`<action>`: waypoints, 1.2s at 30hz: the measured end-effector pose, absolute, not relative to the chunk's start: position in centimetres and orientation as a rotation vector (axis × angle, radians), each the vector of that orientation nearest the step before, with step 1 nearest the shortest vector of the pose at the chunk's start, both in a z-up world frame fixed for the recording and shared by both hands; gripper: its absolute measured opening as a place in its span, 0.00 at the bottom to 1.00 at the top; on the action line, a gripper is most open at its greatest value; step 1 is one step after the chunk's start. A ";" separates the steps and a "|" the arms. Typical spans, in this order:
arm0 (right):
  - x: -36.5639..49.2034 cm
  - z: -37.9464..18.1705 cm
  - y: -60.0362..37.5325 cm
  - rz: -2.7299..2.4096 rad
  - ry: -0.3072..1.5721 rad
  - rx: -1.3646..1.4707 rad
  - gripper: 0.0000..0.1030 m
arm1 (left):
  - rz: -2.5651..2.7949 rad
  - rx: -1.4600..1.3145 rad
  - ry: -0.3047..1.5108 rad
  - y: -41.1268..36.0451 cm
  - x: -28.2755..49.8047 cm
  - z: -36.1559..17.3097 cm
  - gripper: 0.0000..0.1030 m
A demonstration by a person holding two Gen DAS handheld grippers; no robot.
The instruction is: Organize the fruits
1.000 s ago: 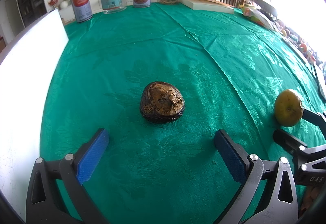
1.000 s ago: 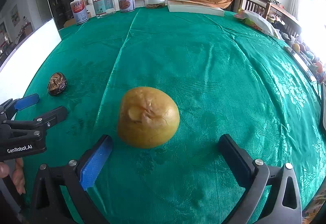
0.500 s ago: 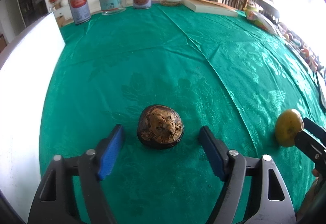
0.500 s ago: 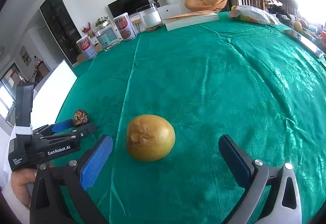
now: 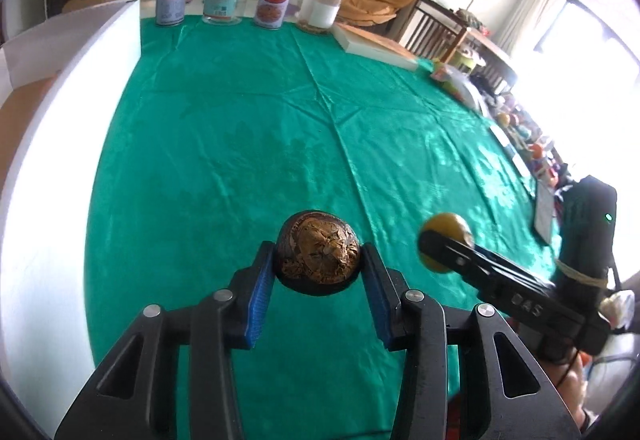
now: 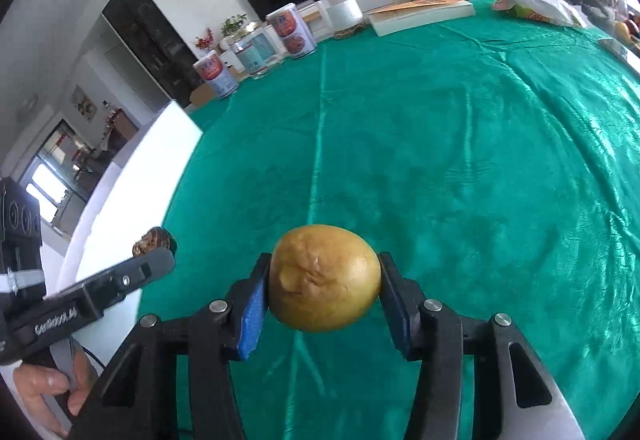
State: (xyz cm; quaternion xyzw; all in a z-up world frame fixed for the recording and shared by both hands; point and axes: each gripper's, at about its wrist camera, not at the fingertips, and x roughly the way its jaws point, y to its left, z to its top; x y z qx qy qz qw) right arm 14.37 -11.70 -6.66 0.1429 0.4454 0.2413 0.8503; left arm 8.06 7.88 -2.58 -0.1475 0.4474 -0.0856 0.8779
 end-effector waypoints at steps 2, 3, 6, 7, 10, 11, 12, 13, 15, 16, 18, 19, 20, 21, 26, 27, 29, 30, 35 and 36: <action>13.7 -4.8 -9.8 0.593 0.936 0.307 0.50 | -0.201 -0.315 0.909 8.6 5.5 -0.1 0.43; 13.4 -3.8 -8.7 0.636 0.936 0.308 0.50 | -0.201 -0.324 0.891 9.4 4.4 1.3 0.43; 12.6 -1.0 -4.7 0.764 0.936 0.289 0.50 | -0.159 -0.370 0.827 13.2 1.5 5.2 0.43; 12.3 -0.1 -3.3 0.803 0.934 0.274 0.50 | -0.140 -0.390 0.806 14.8 0.7 6.4 0.43; 11.8 2.5 1.2 0.914 0.936 0.226 0.50 | -0.062 -0.422 0.759 19.8 -1.1 9.1 0.43; 11.7 3.3 2.7 0.946 0.935 0.202 0.50 | -0.022 -0.418 0.741 21.5 -1.5 9.7 0.43; 11.5 4.0 4.4 0.975 0.933 0.170 0.50 | 0.029 -0.401 0.735 23.1 -1.8 9.9 0.43; 11.3 4.6 6.2 1.006 0.933 0.123 0.50 | 0.083 -0.382 0.740 24.6 -1.9 9.8 0.43; 10.7 5.4 10.1 1.066 0.934 0.019 0.50 | 0.174 -0.363 0.775 27.5 -1.7 8.7 0.43; 10.2 5.4 12.1 1.097 0.941 -0.036 0.50 | 0.202 -0.362 0.808 28.7 -1.4 7.6 0.43; 9.1 4.9 15.6 1.143 0.953 -0.147 0.50 | 0.236 -0.369 0.872 30.7 -0.7 5.4 0.43; 8.4 4.4 17.3 1.166 0.968 -0.210 0.50 | 0.251 -0.366 0.906 31.4 -0.3 4.3 0.43; 7.6 3.6 18.7 1.188 0.988 -0.274 0.50 | 0.258 -0.369 0.931 32.0 0.1 3.2 0.43; 6.7 2.8 20.0 1.209 1.006 -0.336 0.50 | 0.265 -0.371 0.958 32.6 0.5 2.2 0.43; 7.1 -0.7 24.0 1.081 1.017 -0.526 0.50 | 0.311 -0.396 1.077 34.3 1.9 -2.3 0.43; 7.7 -1.1 24.6 1.046 1.006 -0.560 0.50 | 0.316 -0.403 1.092 34.5 2.0 -2.8 0.43; 9.1 -2.0 25.6 1.014 1.007 -0.621 0.50 | 0.315 -0.420 1.124 34.9 2.4 -3.7 0.43; 9.7 -2.4 26.1 1.008 1.018 -0.646 0.50 | 0.310 -0.425 1.139 34.8 2.7 -4.0 0.44; 12.5 -2.9 27.0 0.983 1.017 -0.695 0.52 | 0.304 -0.403 1.164 34.5 3.4 -4.4 0.50; 12.8 -2.8 26.9 0.978 1.016 -0.682 0.57 | 0.307 -0.399 1.160 34.5 3.4 -4.3 0.55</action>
